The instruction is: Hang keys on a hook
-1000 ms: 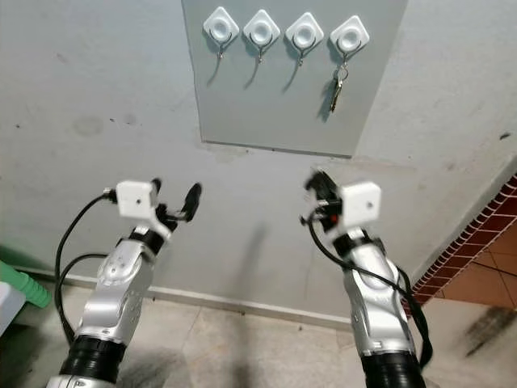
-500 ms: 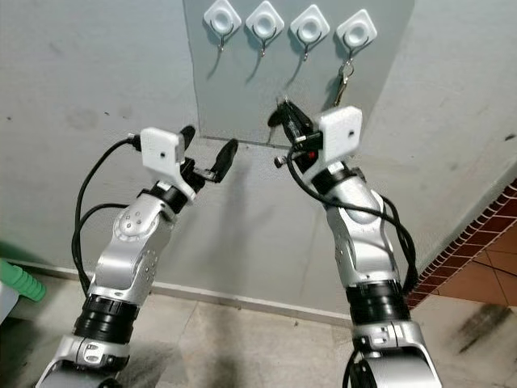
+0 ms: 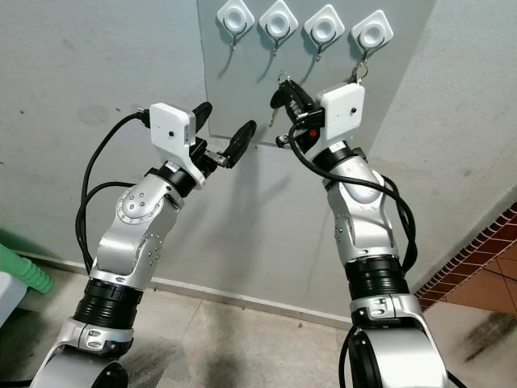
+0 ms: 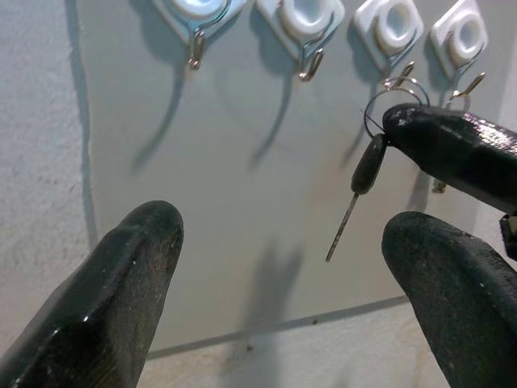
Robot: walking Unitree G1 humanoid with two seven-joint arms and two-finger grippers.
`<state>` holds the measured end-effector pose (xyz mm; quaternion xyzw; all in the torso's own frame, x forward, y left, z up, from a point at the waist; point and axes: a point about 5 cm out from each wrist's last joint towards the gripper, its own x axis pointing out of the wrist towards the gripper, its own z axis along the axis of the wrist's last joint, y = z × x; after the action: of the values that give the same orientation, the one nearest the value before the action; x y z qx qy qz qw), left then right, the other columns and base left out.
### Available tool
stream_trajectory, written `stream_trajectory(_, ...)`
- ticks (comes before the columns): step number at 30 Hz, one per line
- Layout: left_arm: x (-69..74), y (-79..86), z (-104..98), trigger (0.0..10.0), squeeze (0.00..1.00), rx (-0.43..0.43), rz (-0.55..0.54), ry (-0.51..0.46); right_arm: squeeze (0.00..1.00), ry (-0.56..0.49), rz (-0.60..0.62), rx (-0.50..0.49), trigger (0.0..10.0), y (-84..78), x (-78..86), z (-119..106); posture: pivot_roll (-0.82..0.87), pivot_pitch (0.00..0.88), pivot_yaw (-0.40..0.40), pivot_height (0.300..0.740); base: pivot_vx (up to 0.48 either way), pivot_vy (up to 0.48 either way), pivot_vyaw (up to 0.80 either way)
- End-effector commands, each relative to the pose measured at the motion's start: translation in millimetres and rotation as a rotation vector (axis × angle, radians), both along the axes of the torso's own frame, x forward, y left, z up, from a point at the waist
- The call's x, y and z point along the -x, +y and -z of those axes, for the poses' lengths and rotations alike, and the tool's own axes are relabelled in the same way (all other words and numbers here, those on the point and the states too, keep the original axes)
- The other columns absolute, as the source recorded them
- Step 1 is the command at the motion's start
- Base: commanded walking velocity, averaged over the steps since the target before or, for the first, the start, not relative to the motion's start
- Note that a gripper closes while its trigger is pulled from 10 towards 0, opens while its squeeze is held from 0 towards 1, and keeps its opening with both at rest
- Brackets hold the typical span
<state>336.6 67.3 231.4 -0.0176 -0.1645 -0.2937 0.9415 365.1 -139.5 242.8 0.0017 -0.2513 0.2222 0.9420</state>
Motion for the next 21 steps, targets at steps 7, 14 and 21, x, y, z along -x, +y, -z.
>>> stream_trajectory(7, 5.6, -11.0, -14, 10.0, 0.0, -0.019, 0.068, -0.039, 0.0, -0.079, 0.007, -0.047, 10.0, -8.8, -2.4, -20, -0.03, 0.054, -0.007, 0.74, 0.0, 0.0, 0.0)
stream_trajectory(14, 6.6, -12.7, -13, 10.0, 0.0, -0.024, 0.082, -0.035, 0.0, -0.1, 0.01, -0.067, 10.0, -8.8, -4.2, -25, -0.03, 0.054, -0.001, 0.74, 0.0, 0.0, 0.0)
stream_trajectory(21, 7.1, -12.5, -12, 10.0, 0.0, -0.023, 0.082, -0.025, 0.0, -0.105, 0.013, -0.114, 10.0, -11.6, -5.7, -29, -0.03, 0.053, -0.001, 0.74, 0.0, 0.0, 0.0)
